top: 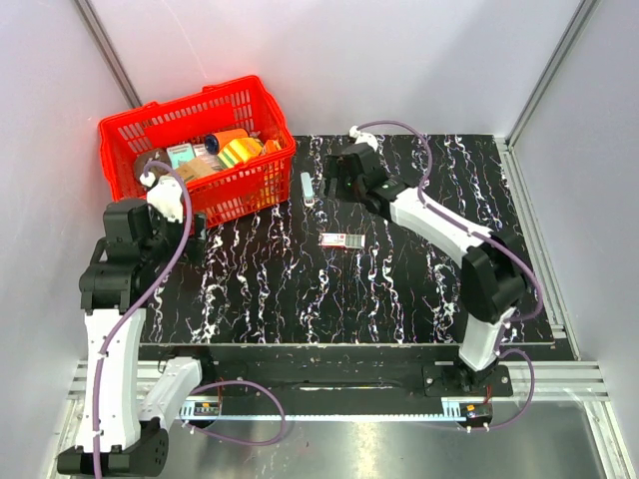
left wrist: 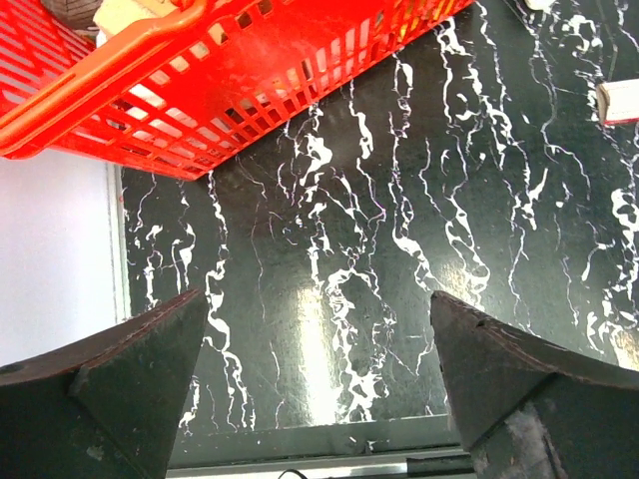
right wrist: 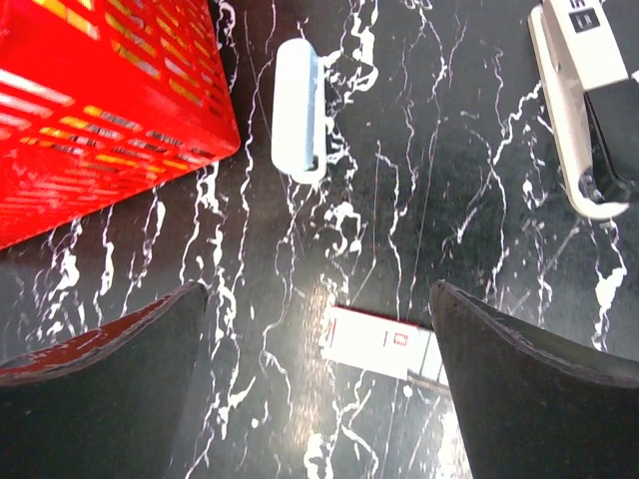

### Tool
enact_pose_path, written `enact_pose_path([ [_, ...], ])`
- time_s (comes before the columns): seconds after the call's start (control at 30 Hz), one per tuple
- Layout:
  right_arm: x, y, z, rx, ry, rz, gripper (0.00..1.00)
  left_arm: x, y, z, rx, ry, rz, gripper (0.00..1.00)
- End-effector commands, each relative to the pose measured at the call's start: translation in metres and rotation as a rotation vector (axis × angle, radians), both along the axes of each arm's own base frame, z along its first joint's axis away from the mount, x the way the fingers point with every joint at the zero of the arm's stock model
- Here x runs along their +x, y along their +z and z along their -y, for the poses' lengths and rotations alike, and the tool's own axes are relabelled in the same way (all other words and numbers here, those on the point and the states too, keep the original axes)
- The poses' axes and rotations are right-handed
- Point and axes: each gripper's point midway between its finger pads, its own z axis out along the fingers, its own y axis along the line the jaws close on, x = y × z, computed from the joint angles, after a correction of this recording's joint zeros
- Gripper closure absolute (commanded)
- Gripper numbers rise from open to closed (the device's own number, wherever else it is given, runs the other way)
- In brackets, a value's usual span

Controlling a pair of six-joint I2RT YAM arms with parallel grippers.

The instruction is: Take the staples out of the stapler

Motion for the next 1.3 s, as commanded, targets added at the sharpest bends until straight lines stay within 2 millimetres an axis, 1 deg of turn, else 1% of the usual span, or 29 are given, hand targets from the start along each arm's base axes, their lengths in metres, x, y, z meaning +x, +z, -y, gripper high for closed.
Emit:
enact_pose_path([
  [0.0,0.032,0.010,-0.020,-0.033,-0.033,0.104,0.01,0.011,0.003,-0.018,0.011,0.132,0.027,0.01],
  [0.07,0.039,0.003,-0.029,-0.050,-0.032,0.114,0.01,0.011,0.002,-0.023,0.021,0.157,0.032,0.01],
  [0.1,0.042,-0.001,-0.035,-0.052,-0.029,0.114,0.01,0.010,0.003,-0.022,0.013,0.154,0.034,0.01],
  [0.2,0.051,-0.016,-0.048,-0.052,-0.013,0.116,0.06,0.008,0.005,-0.018,-0.007,0.136,0.044,0.01],
  [0.23,0.053,-0.017,-0.053,-0.046,-0.005,0.126,0.06,0.008,0.004,-0.018,-0.007,0.128,0.043,0.01],
  [0.33,0.061,-0.029,-0.065,-0.045,0.013,0.133,0.07,0.012,-0.005,-0.014,-0.015,0.092,0.004,0.01],
  [0.5,0.073,-0.040,-0.085,-0.044,0.053,0.158,0.11,0.021,-0.021,-0.017,-0.043,0.104,-0.044,0.01],
  [0.63,0.083,-0.053,-0.097,-0.059,0.074,0.162,0.14,0.024,-0.021,-0.019,-0.050,0.107,-0.048,0.01],
  [0.67,0.085,-0.054,-0.100,-0.061,0.078,0.168,0.16,0.024,-0.021,-0.019,-0.050,0.105,-0.048,0.01],
  [0.7,0.089,-0.058,-0.100,-0.070,0.076,0.169,0.17,0.023,-0.020,-0.019,-0.049,0.104,-0.047,0.01],
  [0.73,0.091,-0.066,-0.104,-0.082,0.083,0.161,0.19,0.022,-0.019,-0.019,-0.049,0.103,-0.045,0.01],
  [0.83,0.097,-0.076,-0.109,-0.120,0.080,0.160,0.22,0.022,-0.016,-0.019,-0.051,0.101,-0.043,0.01],
  [0.9,0.100,-0.086,-0.110,-0.147,0.072,0.154,0.25,0.023,-0.017,-0.019,-0.058,0.099,-0.049,0.01],
  [1.03,0.105,-0.097,-0.113,-0.191,0.052,0.146,0.34,0.024,-0.018,-0.020,-0.058,0.105,-0.053,0.01],
  [1.17,0.105,-0.106,-0.110,-0.242,0.030,0.143,0.37,0.023,-0.016,-0.020,-0.055,0.096,-0.045,0.01],
  [1.27,0.104,-0.109,-0.101,-0.268,0.009,0.144,0.39,0.023,-0.016,-0.019,-0.060,0.086,-0.044,0.01],
])
